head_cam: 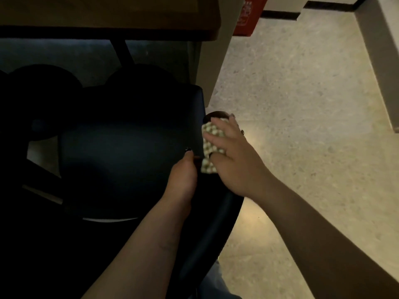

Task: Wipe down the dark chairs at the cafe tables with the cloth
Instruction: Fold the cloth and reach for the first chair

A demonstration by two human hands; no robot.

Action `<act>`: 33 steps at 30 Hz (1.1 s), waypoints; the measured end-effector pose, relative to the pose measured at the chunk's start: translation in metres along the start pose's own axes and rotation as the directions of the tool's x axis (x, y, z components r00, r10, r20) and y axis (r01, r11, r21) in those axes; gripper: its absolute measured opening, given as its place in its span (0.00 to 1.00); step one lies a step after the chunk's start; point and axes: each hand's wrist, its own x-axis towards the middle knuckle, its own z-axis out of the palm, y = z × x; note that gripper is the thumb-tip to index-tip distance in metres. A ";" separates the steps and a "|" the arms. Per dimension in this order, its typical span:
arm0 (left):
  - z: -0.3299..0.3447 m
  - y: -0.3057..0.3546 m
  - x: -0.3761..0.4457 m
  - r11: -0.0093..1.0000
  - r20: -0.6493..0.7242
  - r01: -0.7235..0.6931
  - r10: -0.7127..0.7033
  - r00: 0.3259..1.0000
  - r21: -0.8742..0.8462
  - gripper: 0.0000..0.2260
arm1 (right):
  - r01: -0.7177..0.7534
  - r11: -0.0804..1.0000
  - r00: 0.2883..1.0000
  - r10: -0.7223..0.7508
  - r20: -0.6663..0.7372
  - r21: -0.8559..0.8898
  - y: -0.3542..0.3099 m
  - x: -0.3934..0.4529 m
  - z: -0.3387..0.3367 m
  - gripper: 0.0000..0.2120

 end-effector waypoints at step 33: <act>0.005 -0.003 0.001 0.793 0.230 -0.383 0.308 0.923 0.474 0.19 | -0.499 0.588 0.795 0.604 0.066 0.637 0.028 0.012 0.010 0.13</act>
